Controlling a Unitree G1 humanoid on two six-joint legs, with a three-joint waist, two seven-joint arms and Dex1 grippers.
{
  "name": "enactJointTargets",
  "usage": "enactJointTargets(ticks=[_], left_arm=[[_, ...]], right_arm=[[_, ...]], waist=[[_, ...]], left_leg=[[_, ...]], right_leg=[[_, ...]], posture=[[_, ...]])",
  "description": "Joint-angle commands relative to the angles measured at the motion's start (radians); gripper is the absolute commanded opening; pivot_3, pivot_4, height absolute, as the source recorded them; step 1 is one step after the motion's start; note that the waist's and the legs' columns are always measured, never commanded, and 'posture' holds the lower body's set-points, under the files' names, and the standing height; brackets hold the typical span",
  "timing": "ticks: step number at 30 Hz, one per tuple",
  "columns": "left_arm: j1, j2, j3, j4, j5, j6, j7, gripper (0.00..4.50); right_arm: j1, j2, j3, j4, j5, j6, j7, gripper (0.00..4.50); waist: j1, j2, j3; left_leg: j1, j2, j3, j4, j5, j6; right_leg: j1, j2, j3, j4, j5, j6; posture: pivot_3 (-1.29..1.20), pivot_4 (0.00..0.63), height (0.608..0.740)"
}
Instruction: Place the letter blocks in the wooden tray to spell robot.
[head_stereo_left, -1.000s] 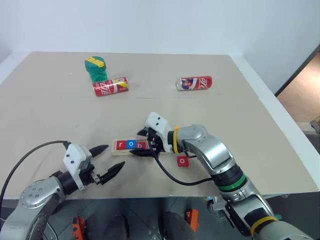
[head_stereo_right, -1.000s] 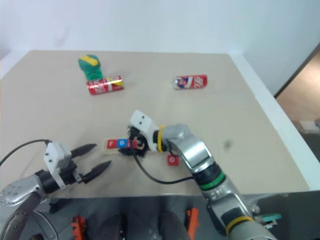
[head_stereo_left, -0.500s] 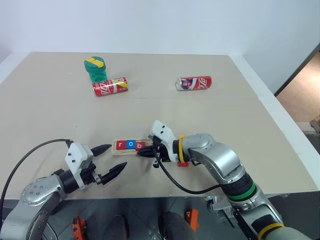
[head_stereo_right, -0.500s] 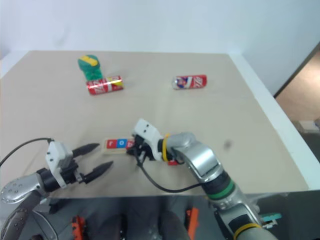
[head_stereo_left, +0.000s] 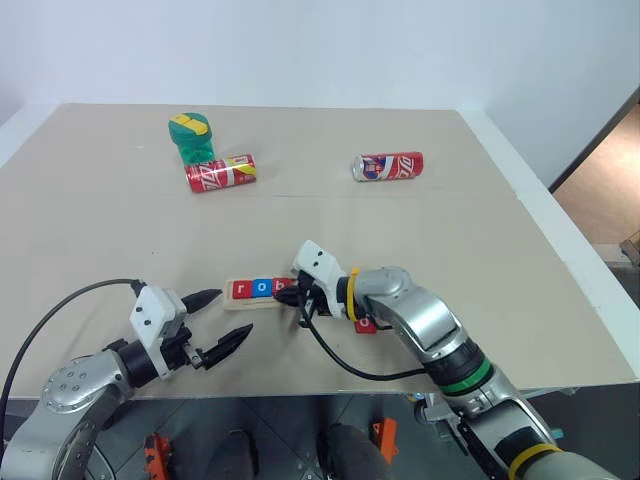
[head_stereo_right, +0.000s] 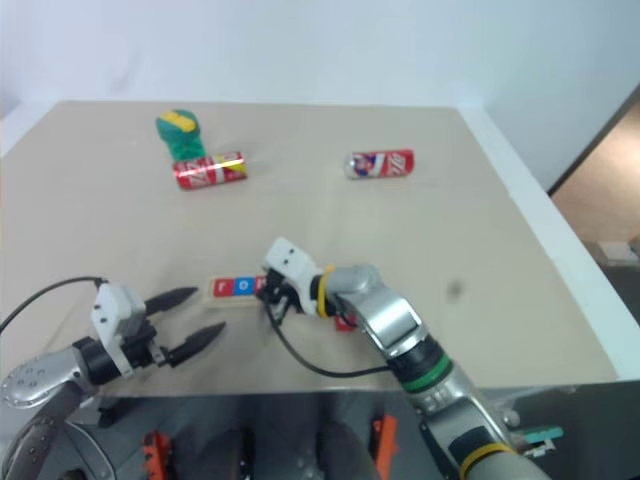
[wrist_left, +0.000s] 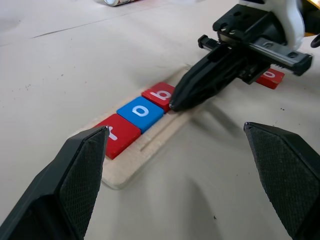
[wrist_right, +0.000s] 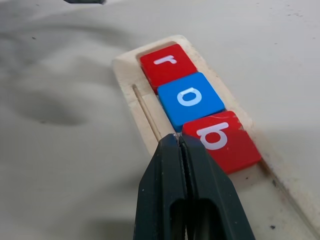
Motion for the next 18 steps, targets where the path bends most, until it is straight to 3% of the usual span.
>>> enactJointTargets(ticks=[1, 6, 11, 15, 18], left_arm=[[0.011, 0.004, -0.001, -0.032, 0.001, -0.007, 0.006, 4.5], [0.013, 0.004, -0.002, -0.028, 0.005, -0.011, 0.004, 4.5], [0.01, 0.012, -0.004, -0.025, 0.006, -0.018, -0.013, 4.5], [0.021, 0.05, -0.037, -0.067, -0.034, 0.005, -0.086, 4.5], [0.005, 0.08, -0.056, -0.09, -0.075, 0.043, -0.12, 4.5]], right_arm=[[-0.041, 0.014, -0.026, -0.02, -0.001, -0.019, -0.004, 0.02], [-0.06, -0.022, -0.082, -0.117, 0.06, 0.066, 0.029, 0.02], [-0.075, -0.117, -0.21, -0.255, 0.226, 0.189, 0.126, 1.56], [0.007, -0.3, -0.296, -0.251, 0.312, 0.137, 0.295, 3.02], [0.122, -0.447, -0.282, -0.238, 0.291, 0.032, 0.418, 3.97]], waist=[[0.0, 0.0, 0.0], [0.001, 0.0, 0.0], [0.002, 0.0, 0.0], [0.01, 0.0, 0.0], [0.016, 0.0, 0.0]], left_leg=[[0.0, 0.0, 0.0, 0.0, 0.0, 0.0], [0.0, 0.0, 0.0, 0.0, 0.0, 0.0], [-0.001, -0.001, 0.0, 0.0, 0.0, 0.0], [-0.001, -0.001, -0.001, 0.0, 0.0, 0.0], [0.0, -0.002, 0.0, 0.0, 0.0, 0.0]], right_leg=[[0.0, 0.0, 0.0, 0.0, 0.0, 0.0], [0.0, 0.0, 0.0, 0.0, 0.0, 0.0], [0.0, -0.001, 0.0, 0.0, 0.0, 0.0], [0.001, -0.001, 0.0, 0.0, -0.001, 0.001], [0.002, -0.002, 0.001, -0.001, -0.002, 0.002]], posture=[[0.0, 0.15, 0.74], [0.0, 0.15, 0.74], [0.0, 0.15, 0.74], [0.0, 0.15, 0.74], [0.0, 0.15, 0.74]])
